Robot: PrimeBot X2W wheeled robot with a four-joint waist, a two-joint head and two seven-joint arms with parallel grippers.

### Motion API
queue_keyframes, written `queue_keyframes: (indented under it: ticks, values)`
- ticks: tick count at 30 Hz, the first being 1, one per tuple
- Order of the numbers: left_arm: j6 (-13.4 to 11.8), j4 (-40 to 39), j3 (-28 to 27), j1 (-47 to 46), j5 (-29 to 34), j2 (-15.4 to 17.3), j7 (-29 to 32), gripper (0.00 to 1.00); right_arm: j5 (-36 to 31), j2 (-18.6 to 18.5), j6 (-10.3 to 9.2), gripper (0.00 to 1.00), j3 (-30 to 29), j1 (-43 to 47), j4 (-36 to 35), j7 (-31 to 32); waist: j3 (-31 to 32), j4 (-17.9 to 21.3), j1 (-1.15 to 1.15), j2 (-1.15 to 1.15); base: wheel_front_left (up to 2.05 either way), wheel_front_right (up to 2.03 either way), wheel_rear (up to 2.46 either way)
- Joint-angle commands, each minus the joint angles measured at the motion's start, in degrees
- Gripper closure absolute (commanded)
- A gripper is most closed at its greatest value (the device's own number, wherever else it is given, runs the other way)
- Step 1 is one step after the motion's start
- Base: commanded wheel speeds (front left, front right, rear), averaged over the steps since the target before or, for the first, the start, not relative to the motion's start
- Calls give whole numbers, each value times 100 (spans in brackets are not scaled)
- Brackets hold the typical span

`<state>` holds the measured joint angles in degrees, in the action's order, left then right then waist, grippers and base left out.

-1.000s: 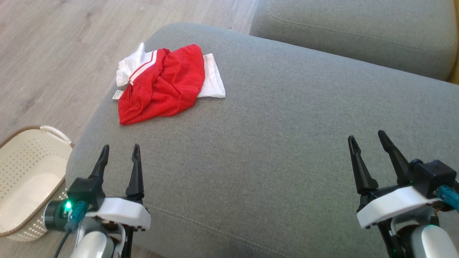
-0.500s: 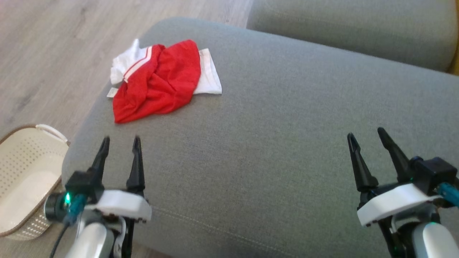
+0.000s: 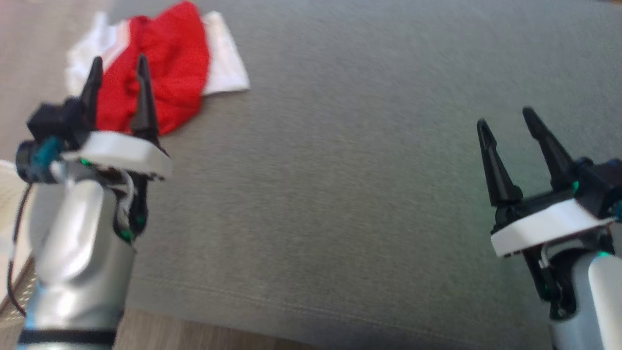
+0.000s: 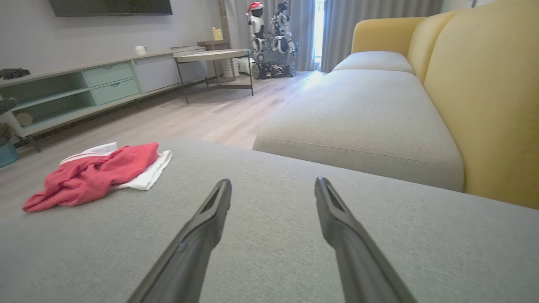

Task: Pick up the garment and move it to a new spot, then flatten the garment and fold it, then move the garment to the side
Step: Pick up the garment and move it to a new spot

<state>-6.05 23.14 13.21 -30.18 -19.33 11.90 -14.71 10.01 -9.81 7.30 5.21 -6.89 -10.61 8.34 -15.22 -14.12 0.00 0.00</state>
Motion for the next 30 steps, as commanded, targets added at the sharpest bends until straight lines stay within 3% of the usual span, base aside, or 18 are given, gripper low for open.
queue_keyframes:
  ticks: [1, 9, 18, 19, 20, 22, 30]
  values:
    - [70, 153, -267, -368, -38, 247, -28, 0, -6, -77, 19, 0, 145, -225, -217, -3, -441, 458, 0, 0, 0, 0, 0]
    - [423, 2337, -424, -1380, -276, 501, 130, 0, 64, -65, 19, 0, 183, -471, -68, -185, -878, 1050, 0, 0, 0, 0, 0]
    - [438, 4103, -541, -2010, -519, 614, 768, 0, 119, -50, 19, 0, 192, -527, 58, -311, -1012, 1241, 0, 0, 0, 0, 0]
    - [420, 4227, -535, -2057, -521, 621, 808, 4, 124, -50, 19, 0, 194, -531, 69, -316, -1013, 1241, 0, 0, 0, 0, 0]
    - [438, 4334, -524, -2094, -528, 615, 849, 30, 127, -50, 19, 0, 198, -535, 83, -319, -1007, 1238, 0, 0, 0, 0, 0]
    - [483, 4491, -484, -2149, -517, 611, 846, 100, 128, -49, 19, 0, 196, -538, 114, -323, -976, 1216, 0, 0, 0, 0, 0]
    - [375, 4532, -262, -2242, -271, 688, 182, 100, 139, -40, 19, 0, 167, -465, 196, -353, -682, 1049, 0, 0, 0, 0, 0]
